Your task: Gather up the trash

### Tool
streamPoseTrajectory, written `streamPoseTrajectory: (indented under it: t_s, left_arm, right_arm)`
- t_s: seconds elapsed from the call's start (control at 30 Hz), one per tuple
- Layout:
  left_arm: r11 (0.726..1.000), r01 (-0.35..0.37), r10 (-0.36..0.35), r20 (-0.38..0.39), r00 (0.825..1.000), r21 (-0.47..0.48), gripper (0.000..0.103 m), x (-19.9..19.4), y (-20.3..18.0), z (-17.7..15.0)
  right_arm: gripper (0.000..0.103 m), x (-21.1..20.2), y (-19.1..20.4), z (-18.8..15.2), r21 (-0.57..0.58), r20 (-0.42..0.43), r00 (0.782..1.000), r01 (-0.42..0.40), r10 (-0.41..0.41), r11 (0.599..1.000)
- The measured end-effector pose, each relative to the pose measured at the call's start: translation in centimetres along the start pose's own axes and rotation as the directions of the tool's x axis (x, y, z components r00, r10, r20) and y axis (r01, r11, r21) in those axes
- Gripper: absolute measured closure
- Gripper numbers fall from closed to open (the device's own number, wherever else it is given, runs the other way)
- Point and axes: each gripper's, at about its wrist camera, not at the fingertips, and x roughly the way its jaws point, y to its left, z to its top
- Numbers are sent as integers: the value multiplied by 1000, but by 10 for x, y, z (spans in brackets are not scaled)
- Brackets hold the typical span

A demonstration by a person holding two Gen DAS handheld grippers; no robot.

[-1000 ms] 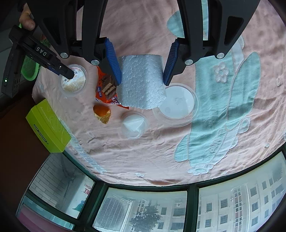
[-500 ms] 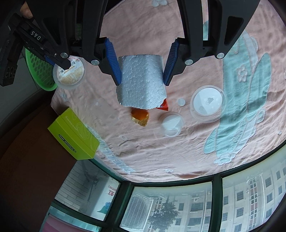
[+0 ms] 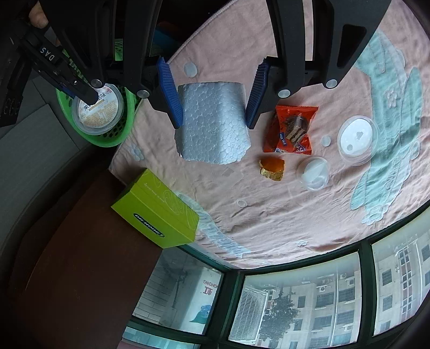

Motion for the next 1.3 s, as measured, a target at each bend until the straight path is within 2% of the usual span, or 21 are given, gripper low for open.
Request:
streamPoseTrajectory:
  t_s: [0.27,0.8,1.03,1.17,1.3]
  left_arm:
    - [1000,-22,22,9,1000,-21,56,-4,10,1]
    - [991,-89,90,3,996,-101,56,-9,61,-5]
    - [984,-110,112,3,994,-137,56,-12,80,-8]
    - [981,-116,117,0,993,-153,56,-12,87,-10]
    - [980,-122,122,-6,993,-157,56,-11,91,-12]
  right_arm:
    - [53,10,12,-1,-25,-21,1000,-15,15,1000]
    - [53,90,61,-14,-146,-141,990,-46,25,988]
    - [55,106,86,-19,-281,-117,991,25,-60,959]
    - [56,110,91,-22,-302,-112,992,24,-60,953]
    - [55,108,86,-21,-273,-117,992,2,-35,962]
